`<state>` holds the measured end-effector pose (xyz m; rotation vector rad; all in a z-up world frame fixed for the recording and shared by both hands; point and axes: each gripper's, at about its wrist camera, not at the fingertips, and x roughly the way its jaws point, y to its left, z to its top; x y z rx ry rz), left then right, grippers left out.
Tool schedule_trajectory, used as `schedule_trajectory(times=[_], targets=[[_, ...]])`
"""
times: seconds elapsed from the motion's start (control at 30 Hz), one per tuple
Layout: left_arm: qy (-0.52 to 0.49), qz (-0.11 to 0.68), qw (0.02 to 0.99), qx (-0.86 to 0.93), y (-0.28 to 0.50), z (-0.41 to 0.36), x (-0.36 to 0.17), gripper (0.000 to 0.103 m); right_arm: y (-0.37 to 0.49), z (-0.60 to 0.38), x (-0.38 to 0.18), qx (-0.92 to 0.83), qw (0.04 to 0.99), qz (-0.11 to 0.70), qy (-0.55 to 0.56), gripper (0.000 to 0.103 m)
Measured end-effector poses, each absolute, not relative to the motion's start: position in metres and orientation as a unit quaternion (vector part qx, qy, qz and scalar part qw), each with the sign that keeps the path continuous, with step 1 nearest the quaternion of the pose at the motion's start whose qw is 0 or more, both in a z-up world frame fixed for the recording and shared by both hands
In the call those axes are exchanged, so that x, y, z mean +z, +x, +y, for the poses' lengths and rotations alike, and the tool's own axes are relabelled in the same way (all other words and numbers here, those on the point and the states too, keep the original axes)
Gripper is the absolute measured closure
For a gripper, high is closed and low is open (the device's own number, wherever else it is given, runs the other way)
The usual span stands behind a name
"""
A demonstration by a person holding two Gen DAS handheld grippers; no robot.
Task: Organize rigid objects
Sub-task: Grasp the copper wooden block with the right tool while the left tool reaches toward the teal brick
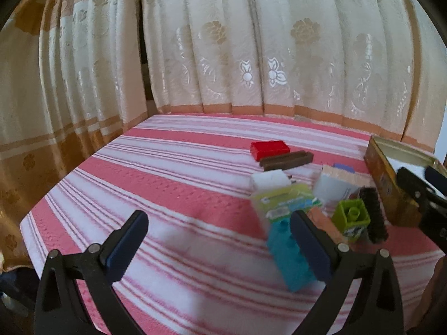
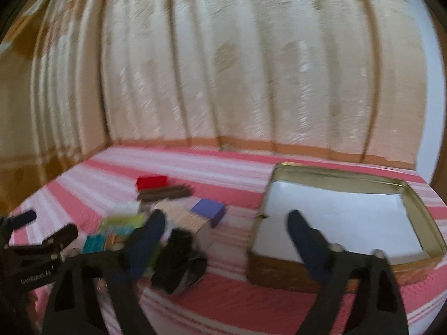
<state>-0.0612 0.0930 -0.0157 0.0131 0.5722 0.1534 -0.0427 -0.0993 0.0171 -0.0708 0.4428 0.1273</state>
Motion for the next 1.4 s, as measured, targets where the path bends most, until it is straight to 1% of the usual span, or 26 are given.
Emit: schedule_trajectory(times=[0.03,0.17,0.23,0.3,0.37,0.57,0.6,0.63,0.67,0.7,0.8,0.9,1.13,1.17,1.2,1.27,1.4], targets=[[0.009,0.283,0.956,0.074,-0.063,0.094,-0.016,0.001,-0.041,-0.097,0.015,0.075,0.970,0.230,-0.036,0.032],[0.008,0.287,0.955,0.075,-0.068,0.103,-0.020,0.001,-0.049,-0.095,0.011,0.131,0.956,0.261,0.008,0.034],[0.006,0.293,0.953,0.078,-0.067,0.107,-0.023,0.001,-0.054,-0.089,0.007,0.159,0.948,0.275,0.019,0.045],[0.004,0.305,0.949,0.076,-0.066,0.112,-0.026,0.009,-0.056,-0.076,0.000,0.191,0.934,0.301,0.017,0.051],[-0.007,0.316,0.946,0.068,-0.067,0.117,-0.029,0.010,-0.058,-0.063,-0.009,0.213,0.923,0.319,0.013,0.052],[-0.030,0.321,0.944,0.073,-0.070,0.129,-0.030,0.010,-0.067,-0.043,-0.012,0.241,0.910,0.336,-0.009,0.055],[-0.031,0.321,0.944,0.073,-0.070,0.131,-0.029,0.010,-0.067,-0.039,-0.014,0.235,0.910,0.340,-0.020,0.058],[-0.033,0.320,0.944,0.074,-0.070,0.132,-0.029,0.010,-0.065,-0.036,-0.016,0.231,0.909,0.346,-0.029,0.065],[-0.034,0.321,0.944,0.073,-0.071,0.133,-0.029,0.010,-0.063,-0.033,-0.020,0.230,0.905,0.355,-0.038,0.069],[-0.034,0.321,0.944,0.072,-0.071,0.132,-0.029,0.010,-0.060,-0.032,-0.022,0.232,0.900,0.366,-0.039,0.077],[-0.030,0.325,0.943,0.069,-0.071,0.131,-0.030,0.010,-0.053,-0.033,-0.023,0.228,0.899,0.371,-0.035,0.079],[-0.029,0.325,0.943,0.066,-0.073,0.130,-0.031,0.006,-0.045,-0.037,-0.025,0.221,0.900,0.374,-0.031,0.079],[-0.031,0.326,0.943,0.056,-0.075,0.126,-0.029,0.006,-0.023,-0.026,-0.033,0.223,0.887,0.403,-0.019,0.079],[-0.031,0.328,0.943,0.054,-0.074,0.124,-0.029,0.006,-0.020,-0.025,-0.034,0.223,0.884,0.410,-0.018,0.080],[-0.033,0.330,0.942,0.049,-0.074,0.124,-0.028,0.006,-0.017,-0.026,-0.035,0.223,0.882,0.414,-0.015,0.083],[-0.033,0.332,0.942,0.037,-0.074,0.119,-0.026,0.006,-0.019,-0.029,-0.035,0.232,0.881,0.412,-0.009,0.084],[-0.025,0.326,0.944,0.033,-0.072,0.109,-0.022,0.006,-0.036,-0.042,-0.017,0.269,0.885,0.380,0.014,0.084]])
